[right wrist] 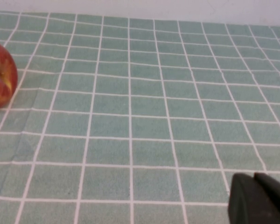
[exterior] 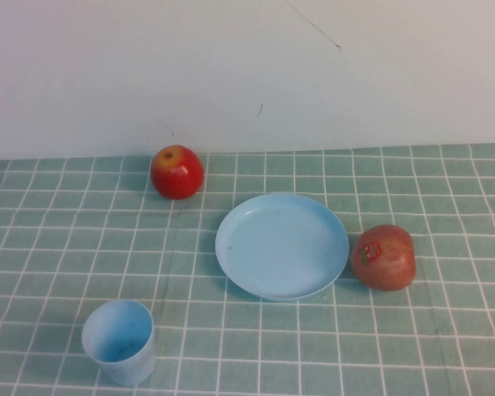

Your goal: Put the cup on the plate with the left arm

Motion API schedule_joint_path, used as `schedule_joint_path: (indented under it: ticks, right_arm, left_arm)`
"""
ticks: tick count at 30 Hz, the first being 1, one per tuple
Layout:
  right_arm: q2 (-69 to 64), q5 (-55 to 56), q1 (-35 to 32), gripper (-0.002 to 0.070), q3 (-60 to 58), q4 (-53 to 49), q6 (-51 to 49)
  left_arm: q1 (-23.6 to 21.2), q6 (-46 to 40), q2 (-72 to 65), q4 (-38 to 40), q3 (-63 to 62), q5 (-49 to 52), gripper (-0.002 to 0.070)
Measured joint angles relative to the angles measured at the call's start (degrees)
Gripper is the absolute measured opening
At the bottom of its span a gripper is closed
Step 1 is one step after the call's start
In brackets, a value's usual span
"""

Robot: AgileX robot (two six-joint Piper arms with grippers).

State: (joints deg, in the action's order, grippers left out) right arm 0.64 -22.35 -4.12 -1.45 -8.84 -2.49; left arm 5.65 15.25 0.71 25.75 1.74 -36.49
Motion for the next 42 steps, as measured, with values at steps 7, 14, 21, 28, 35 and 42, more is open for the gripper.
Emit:
schedule_joint_path:
  ticks: [7, 14, 21, 28, 35, 42]
  right_arm:
    - [0.0, 0.0, 0.0, -0.0002, 0.0, 0.0, 0.3]
    - [0.0, 0.0, 0.0, -0.0002, 0.0, 0.0, 0.4]
    - [0.0, 0.0, 0.0, -0.0002, 0.0, 0.2, 0.4]
    - [0.0, 0.0, 0.0, -0.0002, 0.0, 0.2, 0.4]
    - [0.0, 0.0, 0.0, -0.0002, 0.0, 0.2, 0.4]
    - [0.0, 0.0, 0.0, -0.0002, 0.0, 0.2, 0.4]
  left_arm:
    - [0.0, -1.0, 0.0, -11.8, -12.8, 6.2, -0.0002]
    - [0.0, -9.2, -8.1, -15.5, -35.4, 32.5, -0.0003]
    - [0.2, -9.7, -22.7, -18.5, -49.1, 65.3, -0.0003]
    - [1.6, -9.0, -32.3, -20.2, -49.0, 77.1, -0.0003]
    - [1.7, -9.0, -41.2, -17.5, -49.1, 86.7, -0.0003]
    - [1.7, -11.2, -57.6, -17.2, -52.6, 94.3, 0.0028]
